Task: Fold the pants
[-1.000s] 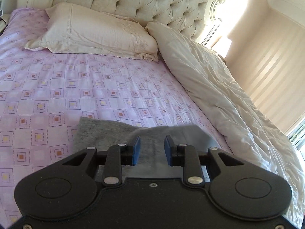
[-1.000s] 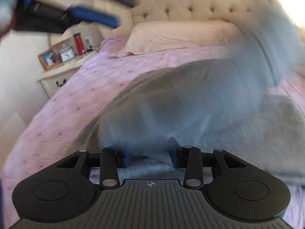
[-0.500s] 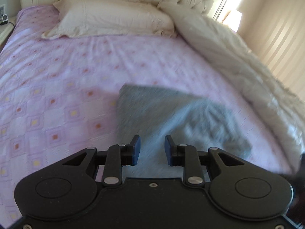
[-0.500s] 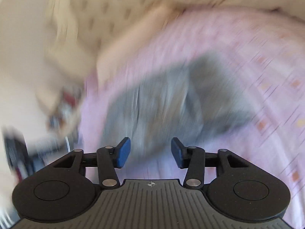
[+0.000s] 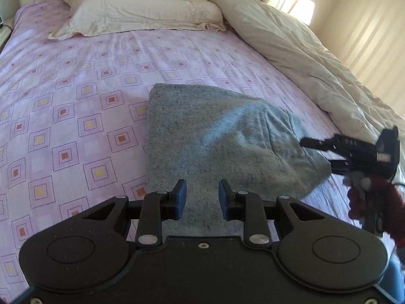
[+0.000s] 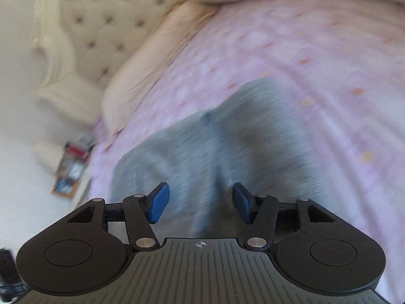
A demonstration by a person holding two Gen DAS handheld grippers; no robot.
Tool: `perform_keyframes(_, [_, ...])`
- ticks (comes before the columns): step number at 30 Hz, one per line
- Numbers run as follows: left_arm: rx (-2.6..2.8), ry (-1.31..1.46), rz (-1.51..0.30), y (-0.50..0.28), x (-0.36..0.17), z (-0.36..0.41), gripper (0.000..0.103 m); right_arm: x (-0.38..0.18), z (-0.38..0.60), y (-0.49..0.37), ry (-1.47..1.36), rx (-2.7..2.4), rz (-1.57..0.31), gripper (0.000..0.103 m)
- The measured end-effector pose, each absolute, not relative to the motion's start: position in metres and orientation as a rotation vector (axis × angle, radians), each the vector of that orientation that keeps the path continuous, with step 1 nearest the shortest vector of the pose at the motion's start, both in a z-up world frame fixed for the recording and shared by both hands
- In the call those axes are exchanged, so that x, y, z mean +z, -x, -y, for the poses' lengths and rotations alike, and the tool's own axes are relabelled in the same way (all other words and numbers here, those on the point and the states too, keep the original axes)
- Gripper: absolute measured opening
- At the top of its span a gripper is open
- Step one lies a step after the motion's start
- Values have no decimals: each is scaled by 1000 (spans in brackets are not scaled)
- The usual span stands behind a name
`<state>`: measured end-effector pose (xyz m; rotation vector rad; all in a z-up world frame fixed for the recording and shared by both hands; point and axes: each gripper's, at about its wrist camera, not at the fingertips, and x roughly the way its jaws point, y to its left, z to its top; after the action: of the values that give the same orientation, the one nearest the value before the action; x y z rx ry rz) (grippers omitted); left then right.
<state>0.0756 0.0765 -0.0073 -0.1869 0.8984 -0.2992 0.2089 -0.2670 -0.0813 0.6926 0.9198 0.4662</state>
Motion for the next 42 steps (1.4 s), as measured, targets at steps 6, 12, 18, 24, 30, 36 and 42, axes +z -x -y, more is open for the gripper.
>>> perform_keyframes(6, [-370,76,-856,-44,-8,-46,35,-31,233,-210,-636,531,-873,8])
perform_keyframes(12, [-525,-136,-765,-7,-14,16,36,61,198,-230,-644,673,-806,8])
perform_keyframes(18, [-504,-241,-691,-23,-24,79,37,109,160,-244,-544,749,-797,8])
perform_keyframes(24, [-329,-210,-677,-85,-29,87,44,108,162,-247,-522,744,-806,8])
perform_keyframes(30, [-228,-77,-835,-124,-63,33,46,94,189,-246,-573,672,-803,8])
perform_keyframes(36, [-258,-29,-877,-86,-50,6,44,96,194,-246,-576,672,-781,8])
perform_keyframes(42, [-397,-74,-878,-29,-33,-15,43,105,215,-218,-414,666,-667,8])
